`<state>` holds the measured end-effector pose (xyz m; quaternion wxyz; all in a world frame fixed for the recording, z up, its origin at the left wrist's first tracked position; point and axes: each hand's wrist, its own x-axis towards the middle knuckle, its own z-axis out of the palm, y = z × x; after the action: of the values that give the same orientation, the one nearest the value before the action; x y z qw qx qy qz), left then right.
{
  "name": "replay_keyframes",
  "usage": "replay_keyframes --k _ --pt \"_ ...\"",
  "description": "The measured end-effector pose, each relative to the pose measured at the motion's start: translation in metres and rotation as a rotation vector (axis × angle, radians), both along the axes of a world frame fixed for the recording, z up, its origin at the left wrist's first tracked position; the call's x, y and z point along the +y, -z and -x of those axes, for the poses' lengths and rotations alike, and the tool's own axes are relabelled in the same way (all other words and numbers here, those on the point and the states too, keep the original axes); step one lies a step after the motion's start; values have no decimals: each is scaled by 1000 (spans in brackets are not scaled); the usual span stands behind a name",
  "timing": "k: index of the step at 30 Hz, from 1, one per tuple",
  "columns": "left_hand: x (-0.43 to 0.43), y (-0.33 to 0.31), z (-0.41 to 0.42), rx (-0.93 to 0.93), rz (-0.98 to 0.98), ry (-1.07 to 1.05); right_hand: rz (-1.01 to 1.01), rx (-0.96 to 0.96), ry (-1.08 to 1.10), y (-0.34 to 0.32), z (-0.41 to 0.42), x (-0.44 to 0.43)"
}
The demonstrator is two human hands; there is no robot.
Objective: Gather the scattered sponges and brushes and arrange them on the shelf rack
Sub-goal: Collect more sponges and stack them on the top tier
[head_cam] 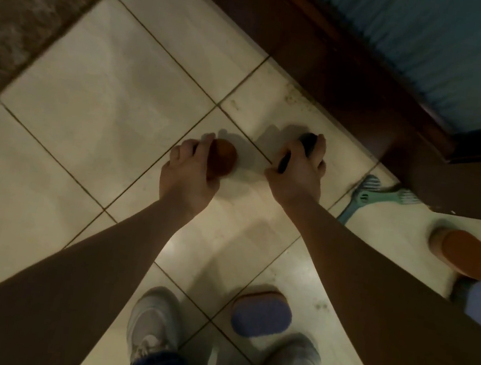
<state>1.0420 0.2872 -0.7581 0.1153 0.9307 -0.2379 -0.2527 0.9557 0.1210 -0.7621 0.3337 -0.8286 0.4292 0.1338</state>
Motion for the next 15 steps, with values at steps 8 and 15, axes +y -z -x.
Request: replay_keyframes --k 8,15 --pt "6 -90 46 91 94 -159 -316 -157 329 -105 43 29" --pt "4 -211 86 146 147 -255 -334 -173 403 -228 72 41"
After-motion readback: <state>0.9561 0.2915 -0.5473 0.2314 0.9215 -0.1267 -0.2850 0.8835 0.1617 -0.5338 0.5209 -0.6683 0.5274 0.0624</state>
